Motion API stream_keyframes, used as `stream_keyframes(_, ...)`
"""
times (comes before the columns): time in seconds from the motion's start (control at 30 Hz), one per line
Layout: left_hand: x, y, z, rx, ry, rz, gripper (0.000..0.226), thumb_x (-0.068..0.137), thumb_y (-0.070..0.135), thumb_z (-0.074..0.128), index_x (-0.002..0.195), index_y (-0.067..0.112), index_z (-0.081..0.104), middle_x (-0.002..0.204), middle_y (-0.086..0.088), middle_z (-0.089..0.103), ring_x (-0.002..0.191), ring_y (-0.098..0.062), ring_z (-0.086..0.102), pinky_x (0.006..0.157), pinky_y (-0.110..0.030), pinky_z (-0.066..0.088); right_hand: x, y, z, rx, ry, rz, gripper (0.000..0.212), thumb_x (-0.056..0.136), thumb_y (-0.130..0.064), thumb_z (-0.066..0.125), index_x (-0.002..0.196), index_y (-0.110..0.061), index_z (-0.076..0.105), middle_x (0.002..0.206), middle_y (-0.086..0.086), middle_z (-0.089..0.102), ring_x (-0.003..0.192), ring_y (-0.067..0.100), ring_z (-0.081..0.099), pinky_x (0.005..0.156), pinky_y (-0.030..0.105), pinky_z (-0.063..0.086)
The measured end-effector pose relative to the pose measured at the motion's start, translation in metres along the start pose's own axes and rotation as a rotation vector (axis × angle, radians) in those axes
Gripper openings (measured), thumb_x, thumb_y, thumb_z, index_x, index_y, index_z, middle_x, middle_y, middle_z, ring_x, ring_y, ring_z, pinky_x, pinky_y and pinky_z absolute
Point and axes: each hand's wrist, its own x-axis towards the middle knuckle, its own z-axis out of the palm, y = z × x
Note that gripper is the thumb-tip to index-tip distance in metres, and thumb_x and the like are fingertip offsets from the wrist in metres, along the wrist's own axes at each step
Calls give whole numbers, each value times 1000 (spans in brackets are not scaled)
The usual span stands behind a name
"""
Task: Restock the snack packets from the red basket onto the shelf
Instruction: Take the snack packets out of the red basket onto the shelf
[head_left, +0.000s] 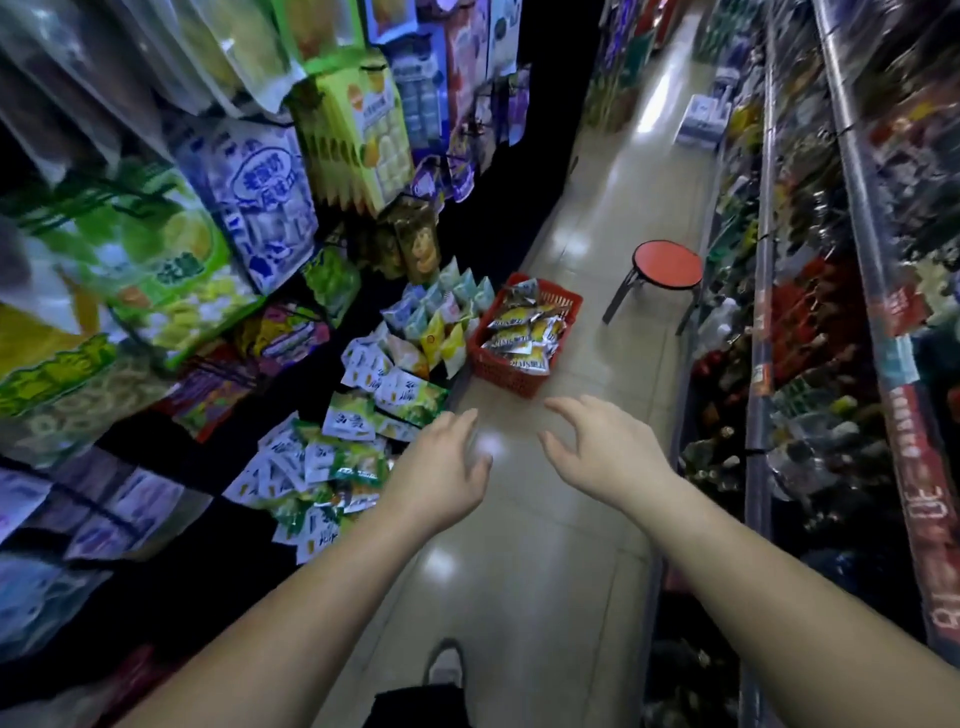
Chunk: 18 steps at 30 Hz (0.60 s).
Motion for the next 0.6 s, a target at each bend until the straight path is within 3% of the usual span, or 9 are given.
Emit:
stream_keyframes(0.2,154,34,-8,57,-95,23,65,98,37,54,155,15,34,143,-10,49,132,-28,50,103,-36,43,120,66,-28,-92,-11,21,46,95,-49,47,134,-28,56,122,-3,62,113,25,59,81,38,53)
stream_keyframes(0.43,357,77,15,54,-127,19,60,94,38,57,149,16,45,139,-8,51,127,-29,53,107,-43,47,289,177,-49,203,-93,48,42,96,-44,50,136,-33,56,128,-6,63,120,20,57,90,38,53)
stream_keyframes(0.6,491,120,25,1,-128,-37,59,91,40,53,145,19,48,135,-6,54,124,-28,55,101,-42,51,411,266,-81,165,-109,35,35,96,-45,49,124,-27,62,124,-5,65,117,22,60,87,41,54)
